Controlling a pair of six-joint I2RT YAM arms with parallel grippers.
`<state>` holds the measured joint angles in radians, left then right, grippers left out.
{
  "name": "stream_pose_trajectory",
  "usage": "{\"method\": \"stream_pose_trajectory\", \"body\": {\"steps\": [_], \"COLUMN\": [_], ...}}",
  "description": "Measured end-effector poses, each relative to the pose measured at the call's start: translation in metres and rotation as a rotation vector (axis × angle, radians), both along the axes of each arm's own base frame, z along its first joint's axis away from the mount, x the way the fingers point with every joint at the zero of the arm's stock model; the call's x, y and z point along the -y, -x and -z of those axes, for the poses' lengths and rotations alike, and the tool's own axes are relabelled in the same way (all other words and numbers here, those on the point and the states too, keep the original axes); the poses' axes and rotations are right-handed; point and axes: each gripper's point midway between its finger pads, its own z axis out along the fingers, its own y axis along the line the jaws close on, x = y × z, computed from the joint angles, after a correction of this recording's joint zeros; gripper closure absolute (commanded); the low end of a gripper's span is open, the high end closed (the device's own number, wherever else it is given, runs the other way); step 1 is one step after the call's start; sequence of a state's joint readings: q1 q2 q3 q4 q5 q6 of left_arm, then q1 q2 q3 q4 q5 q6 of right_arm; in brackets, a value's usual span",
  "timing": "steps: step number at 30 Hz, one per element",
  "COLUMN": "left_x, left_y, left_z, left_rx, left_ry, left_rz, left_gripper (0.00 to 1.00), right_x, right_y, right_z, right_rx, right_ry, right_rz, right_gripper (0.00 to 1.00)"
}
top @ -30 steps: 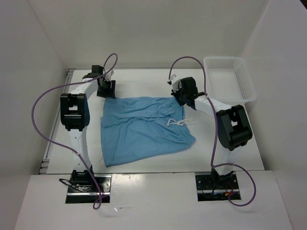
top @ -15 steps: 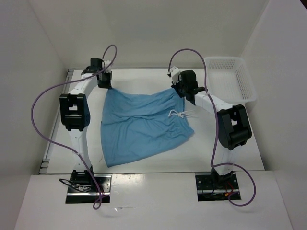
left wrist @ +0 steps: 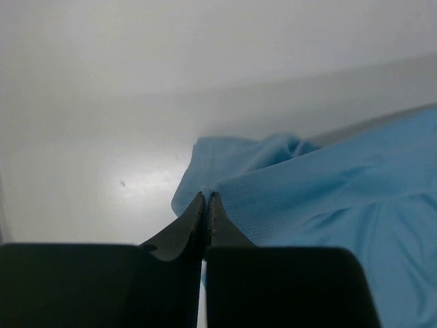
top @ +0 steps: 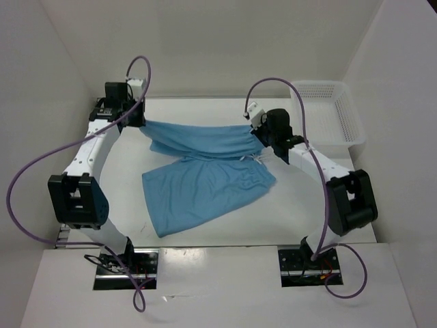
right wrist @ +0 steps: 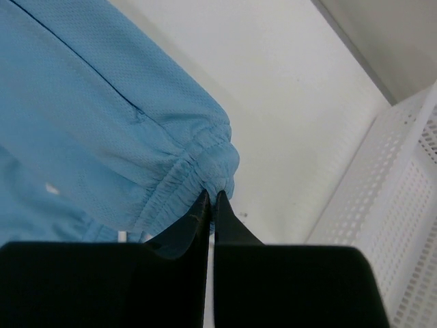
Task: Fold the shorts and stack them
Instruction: Fold the shorts
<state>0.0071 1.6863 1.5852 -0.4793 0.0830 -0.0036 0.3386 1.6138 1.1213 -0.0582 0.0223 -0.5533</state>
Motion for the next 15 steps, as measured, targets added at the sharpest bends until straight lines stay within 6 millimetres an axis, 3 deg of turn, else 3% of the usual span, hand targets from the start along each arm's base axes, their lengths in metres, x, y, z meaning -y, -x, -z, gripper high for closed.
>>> {"method": "stream_pose_trajectory", "body": {"steps": [6, 8, 11, 15], "left_x": [-0.002, -0.003, -0.002, -0.001], "left_y": [0.082, 0.107, 0.131, 0.146], "left_z": [0.073, 0.088, 0.085, 0.051], "left_rx": [-0.236, -0.305, -0.346, -0.302], "left_ry": [-0.016, -0.017, -0.015, -0.008], "left_rz": [-0.014, -0.015, -0.013, -0.008], "left_gripper": [1.00, 1.00, 1.00, 1.00], "right_x": [0.008, 0.010, 0.013, 0.015], "right_y": [0.045, 0.057, 0.067, 0.075], "right_z": [0.011, 0.015, 0.012, 0.001], "right_rx": [-0.026, -0.044, -0.042, -0.028], "right_ry": [0.025, 0.039, 0.065, 0.089], "right_rz": [-0.064, -0.092, -0.123, -0.155], "right_gripper": [1.00, 1.00, 1.00, 1.00]}}
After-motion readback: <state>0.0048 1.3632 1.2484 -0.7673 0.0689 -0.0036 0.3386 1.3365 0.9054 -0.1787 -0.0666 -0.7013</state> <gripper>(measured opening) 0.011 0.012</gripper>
